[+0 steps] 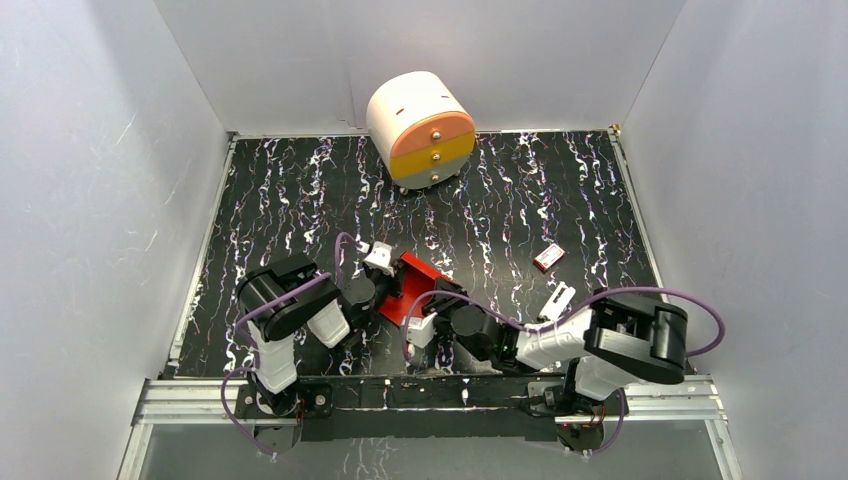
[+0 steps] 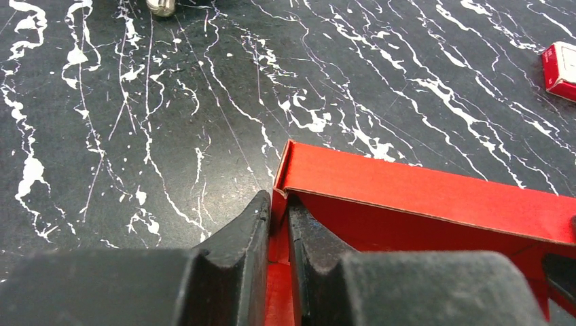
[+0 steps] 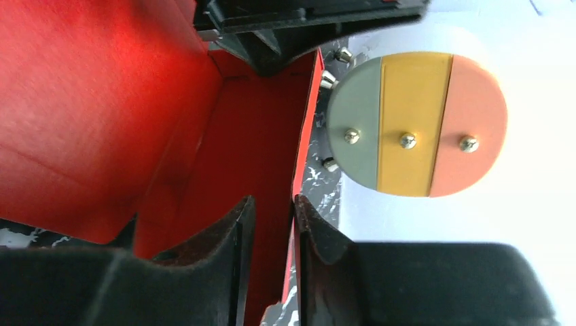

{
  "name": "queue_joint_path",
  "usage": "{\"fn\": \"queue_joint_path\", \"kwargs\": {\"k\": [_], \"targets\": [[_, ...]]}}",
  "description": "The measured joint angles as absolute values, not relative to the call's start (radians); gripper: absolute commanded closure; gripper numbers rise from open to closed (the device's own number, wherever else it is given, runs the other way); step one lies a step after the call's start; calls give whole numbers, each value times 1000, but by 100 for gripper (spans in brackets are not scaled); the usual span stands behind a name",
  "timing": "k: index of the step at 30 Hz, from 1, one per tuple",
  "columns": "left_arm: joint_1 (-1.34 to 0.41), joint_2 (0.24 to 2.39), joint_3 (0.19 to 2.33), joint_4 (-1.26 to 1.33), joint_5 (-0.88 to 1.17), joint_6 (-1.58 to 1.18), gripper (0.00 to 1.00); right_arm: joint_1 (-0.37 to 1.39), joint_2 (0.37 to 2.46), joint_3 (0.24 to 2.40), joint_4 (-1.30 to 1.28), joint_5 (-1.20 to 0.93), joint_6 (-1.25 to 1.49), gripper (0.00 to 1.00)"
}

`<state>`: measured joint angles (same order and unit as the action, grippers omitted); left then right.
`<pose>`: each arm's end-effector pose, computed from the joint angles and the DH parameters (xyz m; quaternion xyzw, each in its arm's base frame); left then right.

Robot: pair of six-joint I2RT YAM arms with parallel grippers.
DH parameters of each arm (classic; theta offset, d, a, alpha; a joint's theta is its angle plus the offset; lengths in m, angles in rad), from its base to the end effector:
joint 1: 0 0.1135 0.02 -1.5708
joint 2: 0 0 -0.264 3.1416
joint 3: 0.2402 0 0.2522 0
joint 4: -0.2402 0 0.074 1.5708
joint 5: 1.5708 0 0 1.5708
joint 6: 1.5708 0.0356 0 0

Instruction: Fold the paper box

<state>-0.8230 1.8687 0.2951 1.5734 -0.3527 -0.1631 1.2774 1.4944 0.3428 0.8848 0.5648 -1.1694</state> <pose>0.1887 -0.1854 0.1207 0.1082 0.6988 -0.2202 0.6719 0.0919 0.2384 0.1500 -0.6602 0.4189 -0.1897 0.5938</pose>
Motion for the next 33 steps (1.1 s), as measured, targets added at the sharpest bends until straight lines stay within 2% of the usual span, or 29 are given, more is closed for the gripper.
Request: {"fn": "queue_joint_path", "kwargs": {"k": [11, 14, 18, 24, 28, 33], "targets": [[-799, 1864, 266, 1572, -373, -133, 100, 1282, 1224, 345, 701, 500, -835, 27], [-799, 1858, 260, 1572, -373, -128, 100, 1276, 1148, 320, 716, 487, -752, 22], [-797, 1853, 255, 1571, -373, -123, 100, 1187, 1049, 249, 744, 427, -622, 19], [-796, 1848, 252, 1571, -373, -115, 100, 929, 975, 168, 802, 241, -428, 18], [-795, 1847, 252, 1570, -371, -109, 100, 852, 1034, 147, 894, 121, -352, 18], [-794, 1842, 252, 1566, -365, -101, 100, 794, 1209, 133, 1050, 24, -286, 21]]}}
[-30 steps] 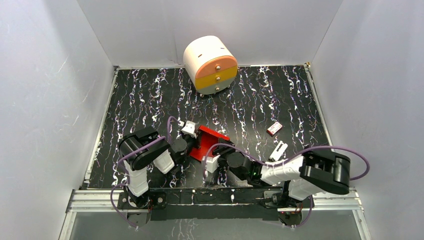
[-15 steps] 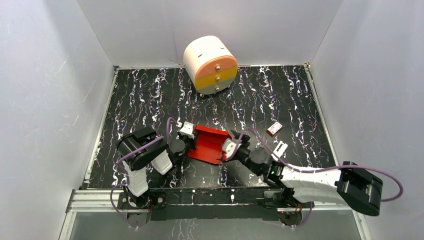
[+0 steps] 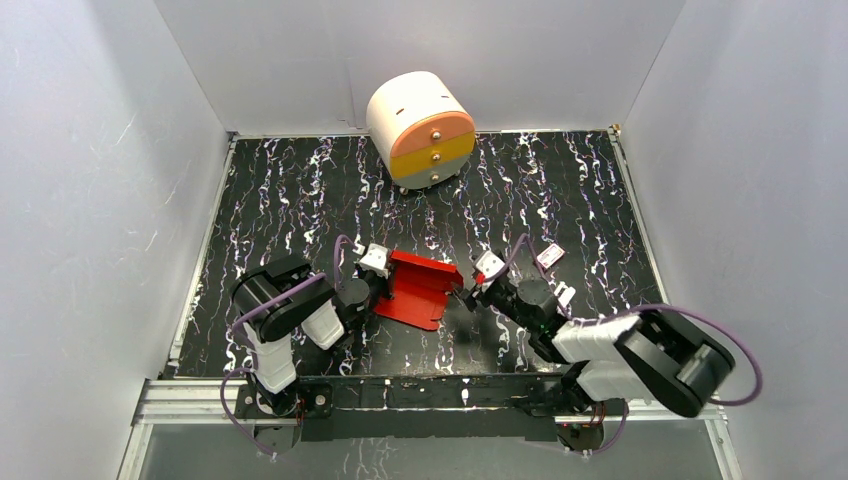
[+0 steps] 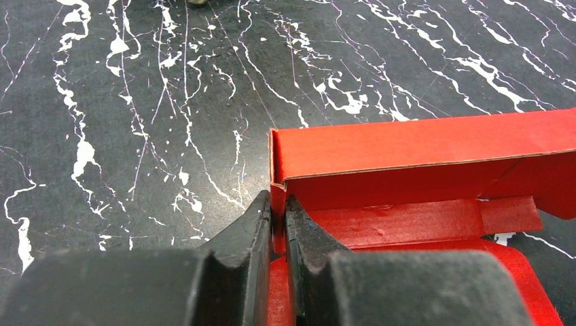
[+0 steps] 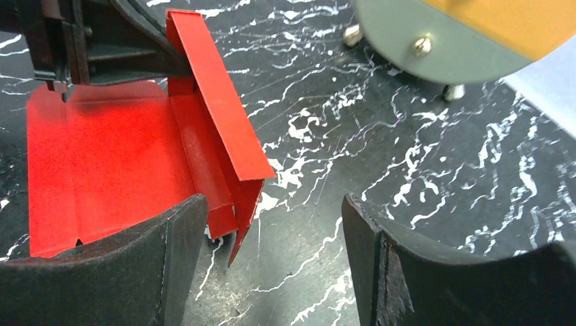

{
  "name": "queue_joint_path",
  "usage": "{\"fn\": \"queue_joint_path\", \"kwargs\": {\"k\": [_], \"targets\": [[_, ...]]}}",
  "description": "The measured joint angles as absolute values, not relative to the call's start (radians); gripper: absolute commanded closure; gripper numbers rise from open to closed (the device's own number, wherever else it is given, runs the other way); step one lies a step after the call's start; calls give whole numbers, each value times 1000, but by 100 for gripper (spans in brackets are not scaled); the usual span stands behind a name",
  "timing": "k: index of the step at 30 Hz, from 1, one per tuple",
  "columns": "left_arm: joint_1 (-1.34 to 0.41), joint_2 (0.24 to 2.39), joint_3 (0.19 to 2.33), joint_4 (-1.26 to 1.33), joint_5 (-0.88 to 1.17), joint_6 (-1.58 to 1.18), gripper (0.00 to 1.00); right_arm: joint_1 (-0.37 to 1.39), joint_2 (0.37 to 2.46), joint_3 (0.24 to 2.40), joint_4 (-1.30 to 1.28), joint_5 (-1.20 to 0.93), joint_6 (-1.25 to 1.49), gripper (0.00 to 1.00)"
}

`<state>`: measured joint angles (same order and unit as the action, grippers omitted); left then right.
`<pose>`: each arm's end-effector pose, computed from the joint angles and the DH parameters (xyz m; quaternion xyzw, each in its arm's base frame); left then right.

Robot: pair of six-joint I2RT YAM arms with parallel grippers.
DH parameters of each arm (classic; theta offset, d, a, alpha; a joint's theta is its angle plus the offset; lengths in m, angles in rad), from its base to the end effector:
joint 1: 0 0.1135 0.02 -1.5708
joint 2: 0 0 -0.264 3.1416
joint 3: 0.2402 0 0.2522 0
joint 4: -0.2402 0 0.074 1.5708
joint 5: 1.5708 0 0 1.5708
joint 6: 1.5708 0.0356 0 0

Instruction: Fold the paper box

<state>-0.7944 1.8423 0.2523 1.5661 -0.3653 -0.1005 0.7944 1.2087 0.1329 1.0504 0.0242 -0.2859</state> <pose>0.1866 -0.1718 0.1192 0.1199 0.7048 -0.1801 0.6756 0.1444 0.1458 0.1705 -0.3610 0.6184 0.1672 0.6778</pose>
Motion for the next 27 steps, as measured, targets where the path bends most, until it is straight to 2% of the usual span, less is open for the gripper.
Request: {"fn": "queue_joint_path", "kwargs": {"k": [9, 12, 15, 23, 27], "targets": [[-794, 1838, 253, 1561, -358, -91, 100, 757, 1592, 139, 1410, -47, -204, 35], [-794, 1837, 253, 1560, -355, -89, 100, 756, 1717, 155, 1481, -58, -184, 45], [-793, 1836, 253, 1560, -352, -88, 100, 756, 1820, 186, 1495, -75, -167, 47], [-789, 1834, 253, 1555, -350, -85, 100, 755, 1844, 228, 1524, -99, -149, 47], [-788, 1829, 253, 1549, -347, -85, 100, 755, 1819, 228, 1527, -98, -145, 51]]}}
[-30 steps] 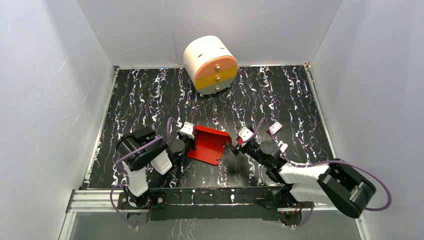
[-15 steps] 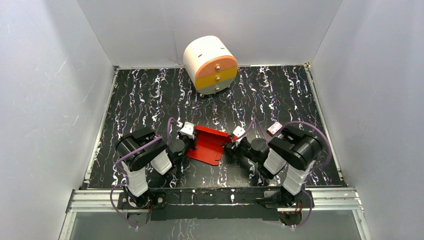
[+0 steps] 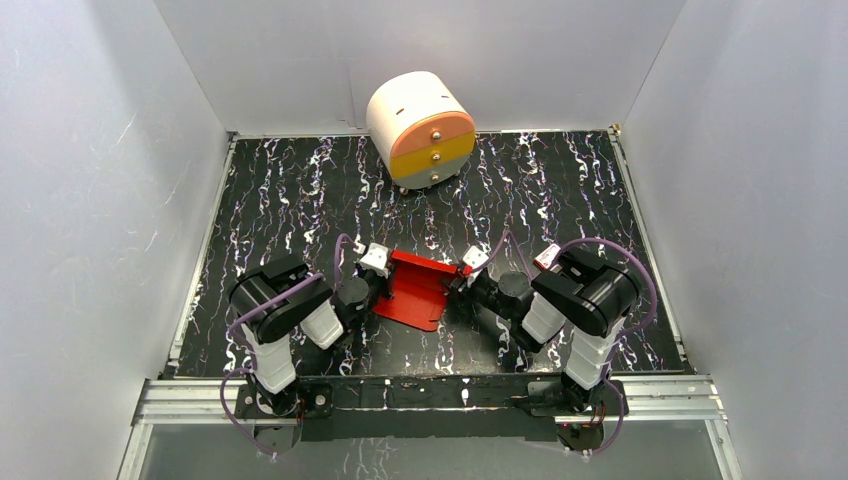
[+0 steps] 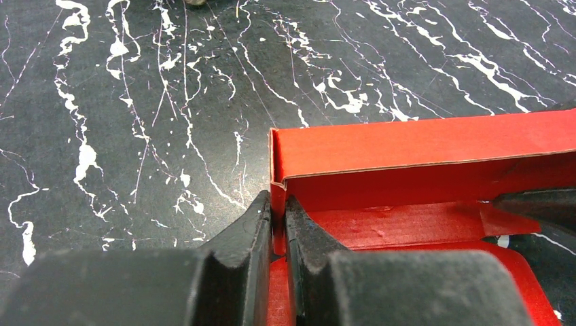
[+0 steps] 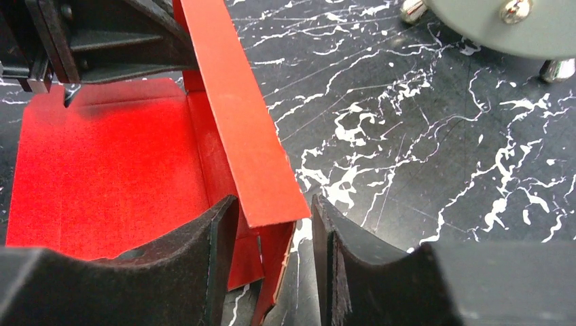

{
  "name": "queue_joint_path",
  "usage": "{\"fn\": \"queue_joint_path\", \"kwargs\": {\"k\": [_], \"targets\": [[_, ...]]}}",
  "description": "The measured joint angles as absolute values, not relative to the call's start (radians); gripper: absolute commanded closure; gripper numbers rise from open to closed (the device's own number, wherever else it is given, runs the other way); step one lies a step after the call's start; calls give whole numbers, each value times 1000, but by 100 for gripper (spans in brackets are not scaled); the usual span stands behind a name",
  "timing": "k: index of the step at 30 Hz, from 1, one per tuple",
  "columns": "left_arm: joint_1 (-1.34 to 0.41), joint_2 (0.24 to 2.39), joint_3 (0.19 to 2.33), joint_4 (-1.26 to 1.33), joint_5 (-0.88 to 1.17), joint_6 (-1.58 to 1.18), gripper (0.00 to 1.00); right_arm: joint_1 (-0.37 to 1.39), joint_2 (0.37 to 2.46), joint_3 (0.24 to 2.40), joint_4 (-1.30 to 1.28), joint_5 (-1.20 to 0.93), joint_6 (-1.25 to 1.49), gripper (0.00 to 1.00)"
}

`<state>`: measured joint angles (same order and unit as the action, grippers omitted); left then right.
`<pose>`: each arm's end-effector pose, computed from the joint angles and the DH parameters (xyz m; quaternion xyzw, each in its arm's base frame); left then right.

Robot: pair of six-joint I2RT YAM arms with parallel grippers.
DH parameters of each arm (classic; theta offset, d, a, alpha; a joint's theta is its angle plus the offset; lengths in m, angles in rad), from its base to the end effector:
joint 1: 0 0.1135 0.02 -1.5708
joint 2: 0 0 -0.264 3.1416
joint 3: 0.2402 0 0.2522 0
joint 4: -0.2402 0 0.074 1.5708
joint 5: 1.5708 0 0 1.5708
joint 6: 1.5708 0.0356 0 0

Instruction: Fold the paper box

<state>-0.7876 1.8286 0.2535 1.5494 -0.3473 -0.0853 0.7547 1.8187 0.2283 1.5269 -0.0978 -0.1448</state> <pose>0.1876 -0.1712 0.1208 0.1294 0.7038 -0.1785 0.6753 0.1791 0.1732 0.1164 -0.3468 0.6414 0.2392 0.6413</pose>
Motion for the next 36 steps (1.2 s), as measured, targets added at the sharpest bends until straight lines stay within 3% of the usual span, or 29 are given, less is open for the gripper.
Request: {"fn": "queue_joint_path", "kwargs": {"k": [3, 10, 14, 27, 36], "targets": [[-787, 1819, 253, 1539, -344, -85, 100, 755, 1807, 228, 1531, -101, -144, 56], [-786, 1808, 253, 1522, -342, -86, 100, 755, 1807, 236, 1532, -125, -130, 84], [-786, 1803, 259, 1515, -366, -89, 100, 755, 1807, 235, 1539, -138, -107, 93], [-813, 1809, 334, 1483, -548, -123, 100, 843, 1806, 242, 1555, -13, -51, 99], [-846, 1824, 366, 1481, -665, -132, 100, 872, 1804, 258, 1554, 84, 5, 93]]}}
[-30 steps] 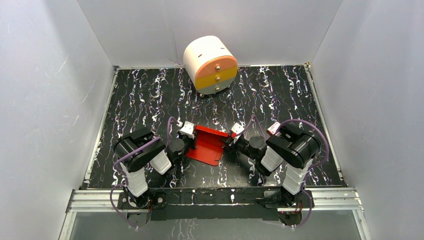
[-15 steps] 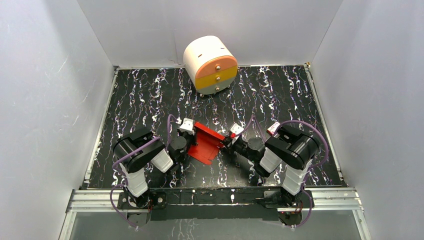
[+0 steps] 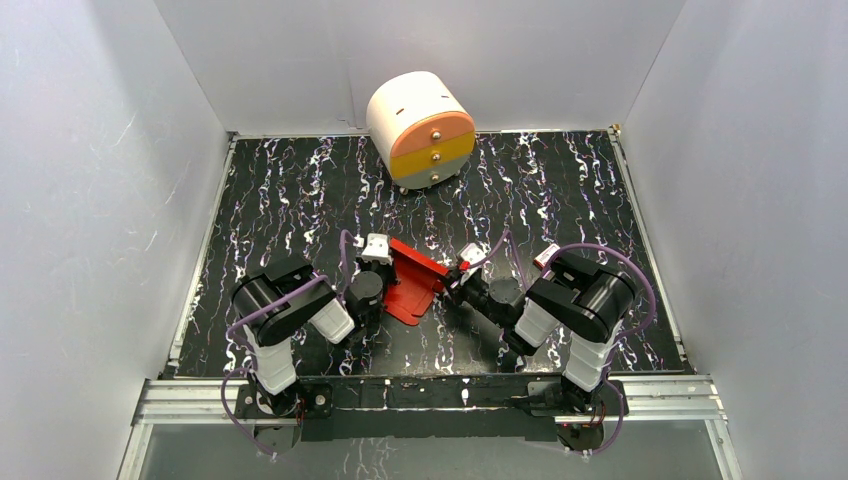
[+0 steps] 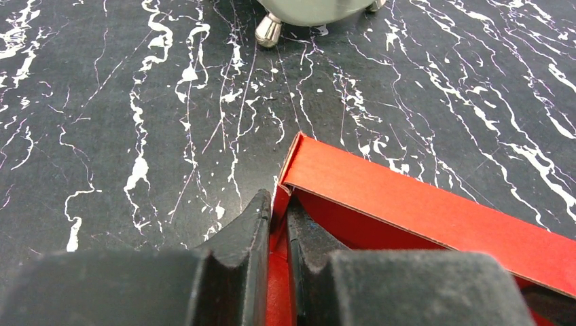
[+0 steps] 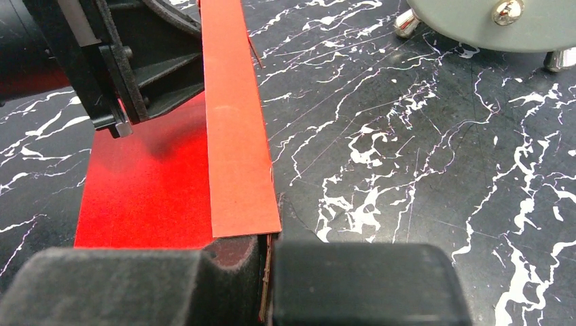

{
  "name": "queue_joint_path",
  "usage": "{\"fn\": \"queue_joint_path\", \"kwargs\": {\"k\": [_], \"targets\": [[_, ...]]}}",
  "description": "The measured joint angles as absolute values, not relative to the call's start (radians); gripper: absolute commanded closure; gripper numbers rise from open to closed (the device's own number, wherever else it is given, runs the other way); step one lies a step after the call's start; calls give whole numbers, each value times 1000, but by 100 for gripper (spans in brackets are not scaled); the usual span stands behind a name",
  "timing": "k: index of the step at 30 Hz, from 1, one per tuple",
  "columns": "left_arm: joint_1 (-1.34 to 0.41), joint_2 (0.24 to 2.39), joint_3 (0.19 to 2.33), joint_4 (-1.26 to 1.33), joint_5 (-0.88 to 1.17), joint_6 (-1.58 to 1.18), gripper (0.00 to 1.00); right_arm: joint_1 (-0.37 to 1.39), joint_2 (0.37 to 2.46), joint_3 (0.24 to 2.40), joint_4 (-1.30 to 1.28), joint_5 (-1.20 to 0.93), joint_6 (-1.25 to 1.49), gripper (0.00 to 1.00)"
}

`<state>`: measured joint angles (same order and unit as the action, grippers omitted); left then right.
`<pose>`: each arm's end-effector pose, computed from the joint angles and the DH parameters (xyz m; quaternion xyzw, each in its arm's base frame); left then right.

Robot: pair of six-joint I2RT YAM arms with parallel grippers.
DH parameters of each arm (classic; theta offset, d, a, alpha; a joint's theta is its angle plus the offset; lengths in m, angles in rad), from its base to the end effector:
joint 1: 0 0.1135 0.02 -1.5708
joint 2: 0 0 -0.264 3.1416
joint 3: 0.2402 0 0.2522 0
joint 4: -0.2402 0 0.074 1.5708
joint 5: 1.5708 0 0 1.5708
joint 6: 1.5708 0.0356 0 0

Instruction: Fold the paper box

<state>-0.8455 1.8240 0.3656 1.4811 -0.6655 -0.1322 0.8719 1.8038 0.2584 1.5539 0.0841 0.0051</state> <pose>0.1990 -0.1914 0.1347 0.0118 0.7007 -0.1158 0.7039 0.1674 0.1945 0.1279 -0.2683 0.6510 0.2744 0.6549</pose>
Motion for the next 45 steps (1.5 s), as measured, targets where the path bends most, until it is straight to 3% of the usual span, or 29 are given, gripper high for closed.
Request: {"fn": "queue_joint_path", "kwargs": {"k": [8, 18, 24, 33, 40, 45], "targets": [[-845, 1804, 302, 1472, -643, -166, 100, 874, 1801, 264, 1551, 83, 3, 78], [-833, 1692, 241, 1375, -678, -188, 97, 876, 1775, 269, 1549, 76, -9, 47], [-833, 1630, 224, 1311, -691, -194, 75, 877, 1650, 265, 1502, 76, -34, 38], [-833, 1451, 198, 1148, -696, -251, 55, 878, 1457, 265, 1269, 93, -55, 36], [-832, 1127, 197, 764, -699, -398, 37, 878, 1287, 270, 1045, 127, -56, 33], [-826, 892, 266, 430, -680, -518, 30, 877, 1209, 311, 876, 180, -49, 33]]}}
